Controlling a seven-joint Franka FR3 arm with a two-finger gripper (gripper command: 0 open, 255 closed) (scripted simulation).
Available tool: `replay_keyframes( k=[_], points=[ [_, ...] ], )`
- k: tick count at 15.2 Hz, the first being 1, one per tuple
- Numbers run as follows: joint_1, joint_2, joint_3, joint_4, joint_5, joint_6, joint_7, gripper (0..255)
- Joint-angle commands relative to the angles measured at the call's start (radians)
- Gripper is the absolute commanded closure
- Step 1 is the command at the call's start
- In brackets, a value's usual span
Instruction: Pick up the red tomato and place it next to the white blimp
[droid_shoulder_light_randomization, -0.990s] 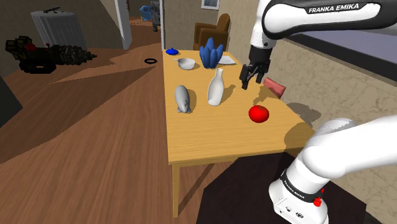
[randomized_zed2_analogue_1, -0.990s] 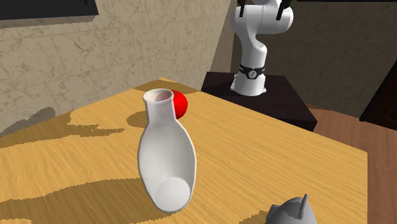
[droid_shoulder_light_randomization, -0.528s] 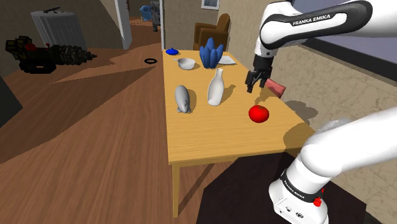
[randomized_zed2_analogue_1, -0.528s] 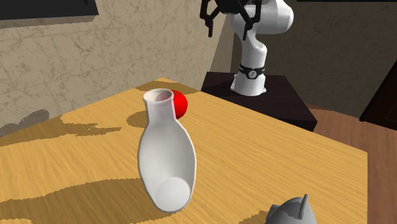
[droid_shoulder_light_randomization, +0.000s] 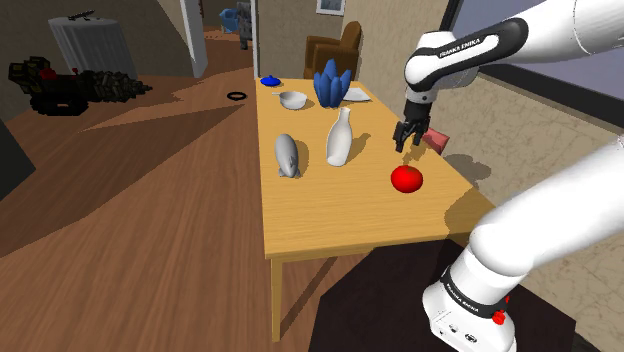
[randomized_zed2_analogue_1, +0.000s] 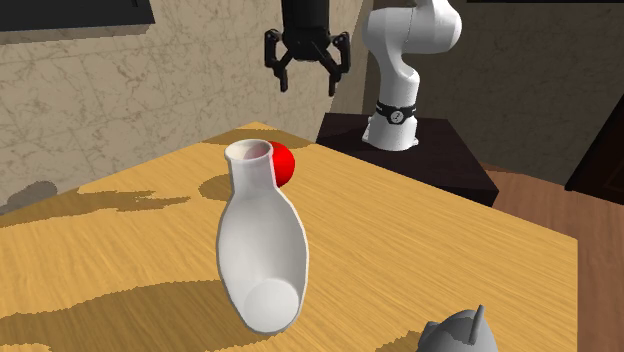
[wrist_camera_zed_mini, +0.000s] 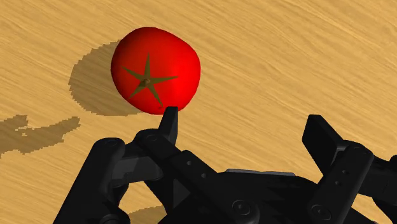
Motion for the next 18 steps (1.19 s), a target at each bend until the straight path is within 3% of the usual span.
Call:
replay_keyframes(
  k=[1, 8, 18],
  points=[
    [-0.012, 0.059, -0.038, 0.021, 0.004, 0.03, -0.05, 0],
    [-0.05, 0.318, -0.142, 0.142, 0.092, 0.119, -0.233, 0],
    [-0.057, 0.375, -0.143, 0.088, 0.119, 0.225, -0.254, 0]
  ],
)
